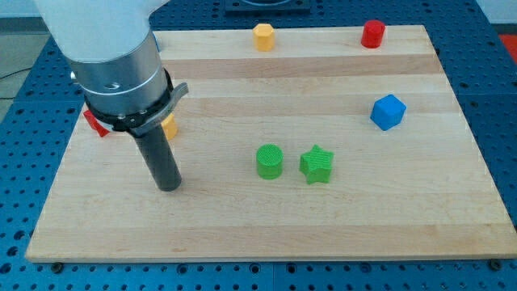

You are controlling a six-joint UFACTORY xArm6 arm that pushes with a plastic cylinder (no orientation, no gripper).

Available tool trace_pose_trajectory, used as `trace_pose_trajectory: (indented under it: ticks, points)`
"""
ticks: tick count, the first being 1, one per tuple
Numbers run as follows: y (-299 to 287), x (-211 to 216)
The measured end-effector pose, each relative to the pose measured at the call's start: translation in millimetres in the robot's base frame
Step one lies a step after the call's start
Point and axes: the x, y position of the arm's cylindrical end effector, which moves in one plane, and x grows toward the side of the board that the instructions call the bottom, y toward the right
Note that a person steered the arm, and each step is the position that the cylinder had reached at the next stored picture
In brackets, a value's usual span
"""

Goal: Place the yellow heart vertical below the red star

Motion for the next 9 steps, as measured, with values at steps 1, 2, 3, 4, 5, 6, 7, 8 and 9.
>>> trace_pose_trajectory:
  ticks: [1,2,3,4,5,6,7,8,9]
  points:
    - [72,-47]
    - [71,-71]
    - [22,-88]
    - [-7,-115]
    - [-34,-96]
    - [-46,-48]
    - [-51,-76]
    - [-90,-62]
    - [-83,-19]
